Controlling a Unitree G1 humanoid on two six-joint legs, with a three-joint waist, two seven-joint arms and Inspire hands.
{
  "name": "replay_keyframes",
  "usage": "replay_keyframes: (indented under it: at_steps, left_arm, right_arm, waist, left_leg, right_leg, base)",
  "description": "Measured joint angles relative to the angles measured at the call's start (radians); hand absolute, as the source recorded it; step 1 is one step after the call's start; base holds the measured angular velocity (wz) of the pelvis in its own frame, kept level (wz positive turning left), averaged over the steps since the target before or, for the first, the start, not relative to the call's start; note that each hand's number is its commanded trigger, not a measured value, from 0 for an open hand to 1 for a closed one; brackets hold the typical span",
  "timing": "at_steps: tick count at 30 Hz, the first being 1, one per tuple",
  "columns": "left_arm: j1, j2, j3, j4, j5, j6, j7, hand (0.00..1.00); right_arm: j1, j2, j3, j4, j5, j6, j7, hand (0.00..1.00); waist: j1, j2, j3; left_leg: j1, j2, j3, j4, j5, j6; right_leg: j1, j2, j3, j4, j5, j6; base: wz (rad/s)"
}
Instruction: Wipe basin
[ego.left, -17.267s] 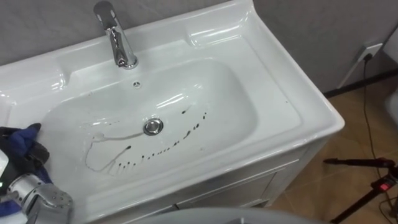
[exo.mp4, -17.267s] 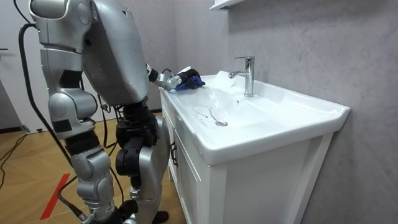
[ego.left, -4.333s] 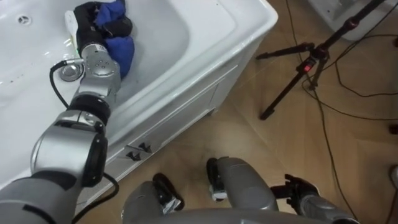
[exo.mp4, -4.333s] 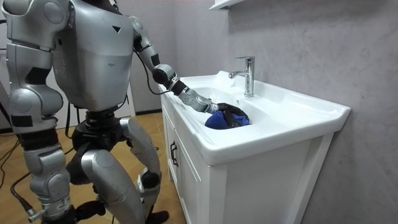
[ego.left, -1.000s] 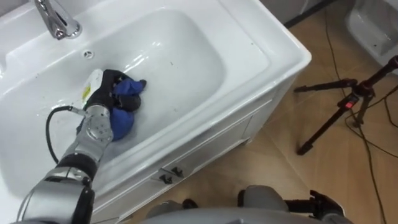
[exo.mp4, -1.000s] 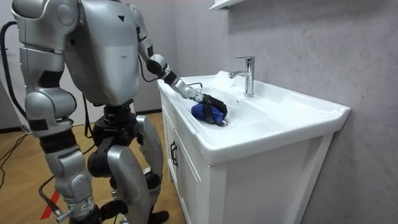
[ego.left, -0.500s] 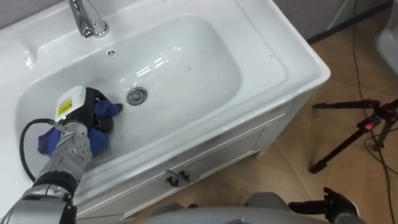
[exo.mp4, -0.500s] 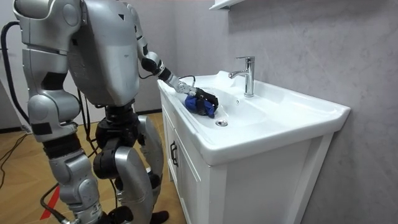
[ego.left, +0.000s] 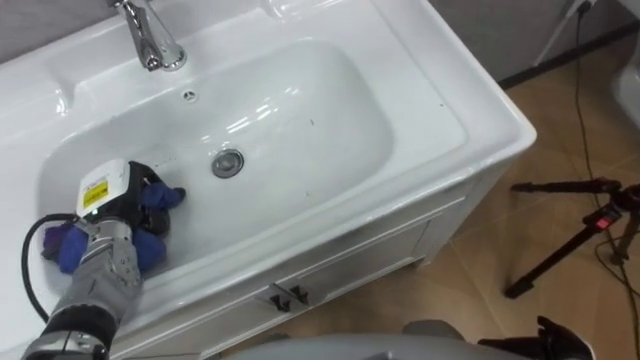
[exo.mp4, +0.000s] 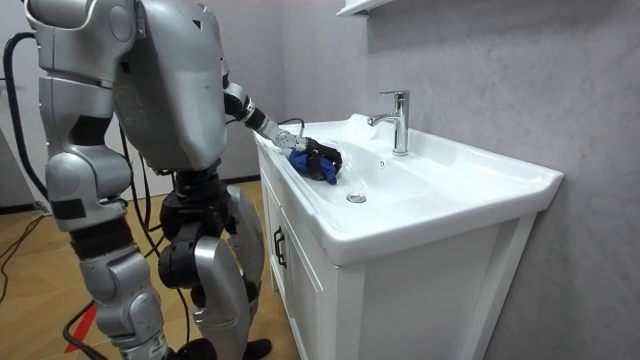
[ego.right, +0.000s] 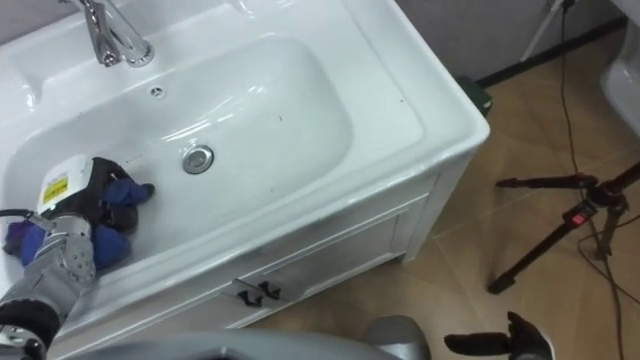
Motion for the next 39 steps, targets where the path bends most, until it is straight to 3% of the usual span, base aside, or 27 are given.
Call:
replay_keyframes:
  at_steps: [12,19,27,34,39]
  left_arm:
    - [0.011,0.0,0.0,-0.032,0.02,0.0,0.006,1.0]
    - [0.022,0.0,0.032,-0.088,0.044,-0.005,0.051,1.0]
    - [0.024,0.012,0.047,-0.215,0.046,0.002,0.093,1.0]
    - [0.024,0.013,0.097,-0.333,0.058,0.019,0.096,1.0]
    - [0.024,0.014,0.121,-0.413,0.066,0.016,0.113,1.0]
  right_arm:
    - [-0.018,0.0,-0.027,0.0,0.0,-0.004,0.002,0.0]
    - [-0.024,0.004,-0.038,0.006,-0.025,-0.028,0.003,0.0]
    - [-0.016,0.003,-0.036,0.007,-0.049,-0.031,0.022,0.0]
    - [0.022,0.005,-0.036,0.008,-0.093,-0.033,0.028,0.0]
    - [0.031,0.006,-0.037,0.023,-0.11,-0.034,0.023,0.0]
  waist:
    - [0.02,0.005,-0.003]
    - [0.026,0.002,0.0004]
    - [0.042,0.003,0.0013]
    - [0.048,0.016,0.0112]
    - [0.046,0.019,0.0099]
  left_leg:
    - [0.015,-0.003,-0.049,-0.011,0.007,-0.012]
    - [0.01,-0.009,-0.08,-0.011,0.009,-0.015]
    - [0.012,-0.012,-0.078,-0.011,0.01,-0.015]
    - [0.017,-0.014,-0.082,-0.009,0.009,-0.014]
    - [0.031,-0.015,-0.084,-0.011,0.009,-0.014]
  right_leg:
    - [0.055,0.003,-0.065,-0.03,-0.002,-0.004]
    - [0.071,0.004,-0.097,-0.047,-0.002,-0.004]
    - [0.072,-0.001,-0.096,-0.038,-0.004,-0.002]
    - [0.083,-0.001,-0.095,-0.049,-0.006,0.0]
    - [0.102,0.0,-0.1,-0.05,-0.005,0.0]
  base:
    - [0.12]
    - [0.13]
    - [0.0]
    - [0.02]
    - [0.01]
